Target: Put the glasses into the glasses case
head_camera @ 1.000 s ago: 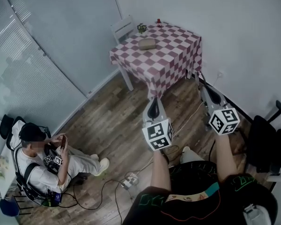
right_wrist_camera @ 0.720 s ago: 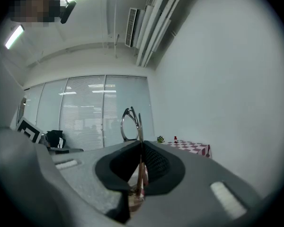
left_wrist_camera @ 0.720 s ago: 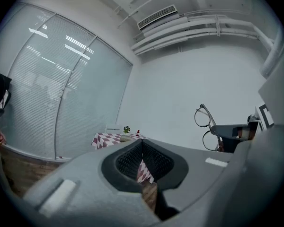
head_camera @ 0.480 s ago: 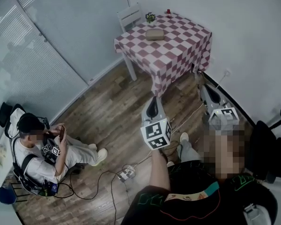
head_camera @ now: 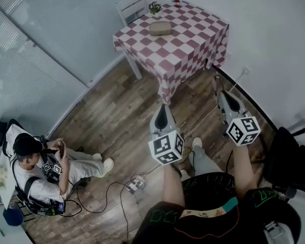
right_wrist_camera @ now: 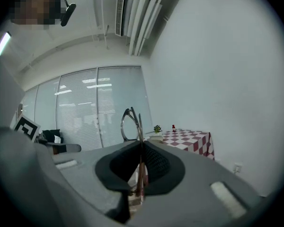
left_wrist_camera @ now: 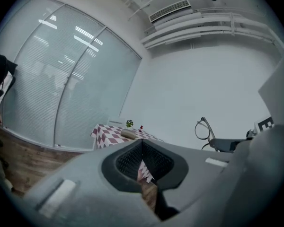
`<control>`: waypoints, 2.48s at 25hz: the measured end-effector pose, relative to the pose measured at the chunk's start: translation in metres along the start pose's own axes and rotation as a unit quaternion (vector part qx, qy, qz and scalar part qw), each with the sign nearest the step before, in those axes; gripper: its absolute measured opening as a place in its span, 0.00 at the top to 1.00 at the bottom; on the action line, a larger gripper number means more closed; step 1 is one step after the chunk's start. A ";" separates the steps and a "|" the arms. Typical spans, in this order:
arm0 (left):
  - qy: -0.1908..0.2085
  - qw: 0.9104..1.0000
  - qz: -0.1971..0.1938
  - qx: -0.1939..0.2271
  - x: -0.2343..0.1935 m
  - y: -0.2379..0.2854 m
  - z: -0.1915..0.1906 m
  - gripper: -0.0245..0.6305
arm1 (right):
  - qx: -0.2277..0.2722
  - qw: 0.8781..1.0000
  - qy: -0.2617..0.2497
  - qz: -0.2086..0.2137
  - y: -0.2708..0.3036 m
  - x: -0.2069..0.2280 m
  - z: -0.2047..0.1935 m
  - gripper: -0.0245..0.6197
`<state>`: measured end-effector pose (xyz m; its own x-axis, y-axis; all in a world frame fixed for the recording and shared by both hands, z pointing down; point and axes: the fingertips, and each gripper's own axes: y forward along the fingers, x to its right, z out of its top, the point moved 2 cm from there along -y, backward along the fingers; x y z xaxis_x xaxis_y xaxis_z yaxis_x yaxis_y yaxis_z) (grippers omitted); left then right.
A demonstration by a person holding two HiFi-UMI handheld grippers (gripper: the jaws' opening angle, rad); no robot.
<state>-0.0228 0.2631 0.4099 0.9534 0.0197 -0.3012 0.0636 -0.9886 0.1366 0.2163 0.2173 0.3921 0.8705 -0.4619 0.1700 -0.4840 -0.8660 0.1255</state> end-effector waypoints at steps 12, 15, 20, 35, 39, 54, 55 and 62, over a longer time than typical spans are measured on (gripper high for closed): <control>0.003 0.998 -0.018 -0.053 0.030 0.091 -0.042 0.95 | -0.038 0.999 0.023 -0.030 0.047 0.077 -0.024 0.93; 0.002 0.998 -0.020 -0.055 0.037 0.112 -0.048 0.95 | -0.044 0.998 0.027 -0.038 0.057 0.098 -0.028 0.93; 0.007 0.998 -0.022 -0.066 0.054 0.144 -0.063 0.95 | -0.052 0.997 0.035 -0.047 0.070 0.133 -0.034 0.93; 0.086 0.994 -0.015 -0.062 0.098 0.215 -0.032 0.95 | -0.018 0.995 0.083 -0.042 0.106 0.205 -0.013 0.93; 0.107 0.992 -0.025 -0.060 0.112 0.228 -0.020 0.95 | -0.005 0.996 0.081 -0.039 0.112 0.213 -0.001 0.93; 0.124 0.992 -0.007 -0.022 0.107 0.226 0.016 0.95 | 0.034 0.997 0.068 -0.008 0.133 0.211 0.036 0.93; 0.125 0.992 -0.004 -0.016 0.105 0.225 0.021 0.95 | 0.039 0.997 0.065 -0.004 0.135 0.210 0.042 0.93; 0.134 0.991 0.001 0.017 0.109 0.225 0.050 0.95 | 0.076 0.995 0.061 0.009 0.137 0.206 0.074 0.93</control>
<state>0.0803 0.0356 0.3608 0.9978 0.0529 -0.0397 0.0568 -0.9929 0.1042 0.3361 -0.0103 0.3716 0.8400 -0.4595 0.2887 -0.4729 -0.8807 -0.0258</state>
